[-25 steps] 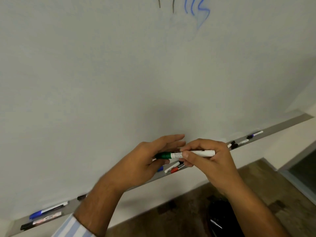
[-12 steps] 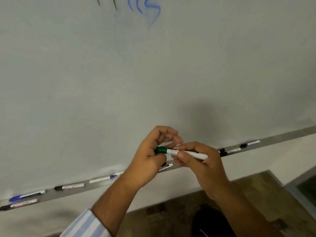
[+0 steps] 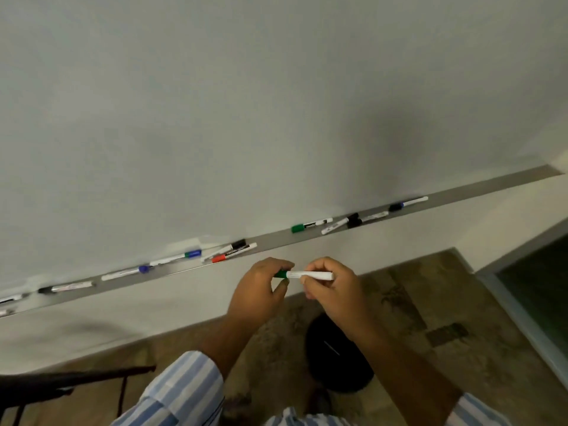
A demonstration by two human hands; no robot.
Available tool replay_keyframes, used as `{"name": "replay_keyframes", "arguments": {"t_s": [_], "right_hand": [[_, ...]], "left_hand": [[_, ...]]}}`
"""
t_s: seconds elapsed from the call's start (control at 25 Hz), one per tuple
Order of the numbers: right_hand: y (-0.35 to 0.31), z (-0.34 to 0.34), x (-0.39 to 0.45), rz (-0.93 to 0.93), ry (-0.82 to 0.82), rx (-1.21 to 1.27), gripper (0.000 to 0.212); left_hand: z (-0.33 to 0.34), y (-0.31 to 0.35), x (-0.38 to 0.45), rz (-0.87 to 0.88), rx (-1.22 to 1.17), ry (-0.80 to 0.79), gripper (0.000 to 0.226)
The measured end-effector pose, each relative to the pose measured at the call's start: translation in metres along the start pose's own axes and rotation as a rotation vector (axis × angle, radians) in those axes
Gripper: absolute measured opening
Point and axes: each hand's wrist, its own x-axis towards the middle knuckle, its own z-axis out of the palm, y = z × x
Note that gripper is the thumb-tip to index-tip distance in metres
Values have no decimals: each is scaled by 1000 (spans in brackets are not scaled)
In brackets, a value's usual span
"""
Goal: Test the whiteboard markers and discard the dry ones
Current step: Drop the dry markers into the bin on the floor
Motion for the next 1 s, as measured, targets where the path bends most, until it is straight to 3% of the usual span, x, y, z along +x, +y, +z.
{"name": "replay_keyframes", "arguments": {"t_s": [0.2,0.44,0.68,0.8,1.0], "right_hand": [[101,-29,-5,259,88,-69,6],[207,-54,-17,527,158,-216,12],[236,-58,-13,574,78,-342,8],[236,-59,-10,590,59,-307,26],[227,-54,-10,558,50,-221,19]], "left_hand": [[55,-15,1,-318,-39,-323,18],[110,-37,-30,-434,-54,-498,15],[119,-35,-39,-461,-128,-469,14],[122,-29,-38,-468,-129,-491,11],[122,-26,-35,-495,-178,-498,16]]}}
